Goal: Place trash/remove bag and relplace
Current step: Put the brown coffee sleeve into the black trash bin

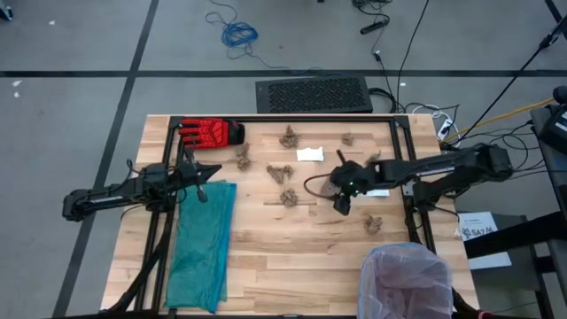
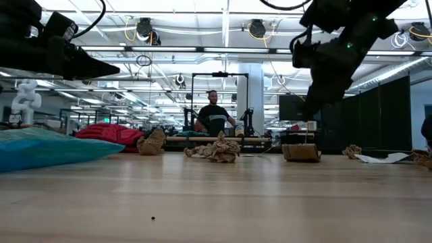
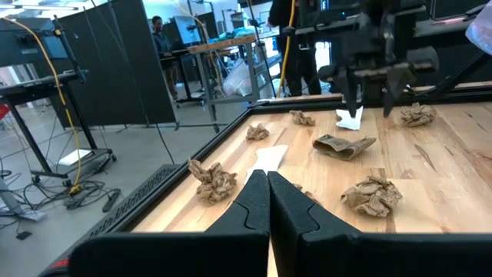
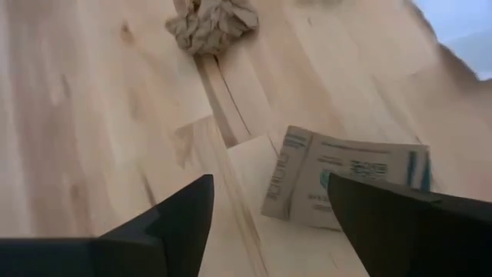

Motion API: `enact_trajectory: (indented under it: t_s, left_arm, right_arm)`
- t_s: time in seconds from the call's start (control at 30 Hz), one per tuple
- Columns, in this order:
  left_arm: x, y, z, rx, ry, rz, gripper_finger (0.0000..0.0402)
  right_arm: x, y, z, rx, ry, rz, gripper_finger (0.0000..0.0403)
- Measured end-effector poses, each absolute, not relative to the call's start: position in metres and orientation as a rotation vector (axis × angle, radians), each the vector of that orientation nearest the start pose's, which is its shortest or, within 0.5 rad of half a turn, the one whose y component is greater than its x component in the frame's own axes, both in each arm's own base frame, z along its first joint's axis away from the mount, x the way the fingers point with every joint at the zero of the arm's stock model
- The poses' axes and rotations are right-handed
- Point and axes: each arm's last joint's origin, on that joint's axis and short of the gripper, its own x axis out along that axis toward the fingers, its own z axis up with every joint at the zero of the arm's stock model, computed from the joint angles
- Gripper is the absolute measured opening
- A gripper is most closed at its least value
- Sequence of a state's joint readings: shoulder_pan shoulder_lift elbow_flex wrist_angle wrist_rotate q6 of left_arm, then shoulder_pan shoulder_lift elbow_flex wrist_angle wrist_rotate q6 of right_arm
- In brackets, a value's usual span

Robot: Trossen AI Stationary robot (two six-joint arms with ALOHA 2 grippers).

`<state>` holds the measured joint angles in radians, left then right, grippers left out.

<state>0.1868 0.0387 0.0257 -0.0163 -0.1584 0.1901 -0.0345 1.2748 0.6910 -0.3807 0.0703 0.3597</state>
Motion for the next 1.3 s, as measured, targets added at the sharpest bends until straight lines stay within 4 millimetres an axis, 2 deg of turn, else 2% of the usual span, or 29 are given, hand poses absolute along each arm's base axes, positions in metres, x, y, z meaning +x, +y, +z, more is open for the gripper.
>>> enact_trajectory:
  t_s: [0.33, 0.43, 0.53, 0.7, 0.77, 0.87, 0.97, 1.1, 1.3]
  left_arm:
    - [0.096, 0.023, 0.168, 0.188, 0.063, 0.341, 0.0000]
    - [0.096, 0.023, 0.168, 0.188, 0.063, 0.342, 0.0000]
    - [0.096, 0.023, 0.168, 0.188, 0.062, 0.342, 0.0000]
    - [0.096, 0.023, 0.168, 0.188, 0.063, 0.342, 0.0000]
    - [0.096, 0.023, 0.168, 0.188, 0.062, 0.342, 0.0000]
    - [0.096, 0.023, 0.168, 0.188, 0.062, 0.341, 0.0000]
    - [0.096, 0.023, 0.168, 0.187, 0.062, 0.342, 0.0000]
    - [0.096, 0.023, 0.168, 0.188, 0.063, 0.341, 0.0000]
    - [0.096, 0.023, 0.168, 0.188, 0.063, 0.342, 0.0000]
  right_arm:
    - [0.254, -0.010, 0.146, 0.232, 1.077, -0.382, 0.0251]
    - [0.258, -0.010, 0.136, 0.230, 1.096, -0.397, 0.0233]
    - [0.260, -0.010, 0.131, 0.218, 1.099, -0.402, 0.0178]
    - [0.262, -0.011, 0.132, 0.188, 1.085, -0.404, 0.0026]
    - [0.264, -0.009, 0.136, 0.180, 1.081, -0.387, 0.0014]
    - [0.274, -0.007, 0.153, 0.194, 1.084, -0.351, 0.0006]
    - [0.285, -0.002, 0.181, 0.175, 1.107, -0.319, 0.0003]
    - [0.299, 0.010, 0.235, 0.193, 1.132, -0.229, 0.0002]
    - [0.296, 0.030, 0.326, 0.261, 1.170, -0.096, 0.0001]
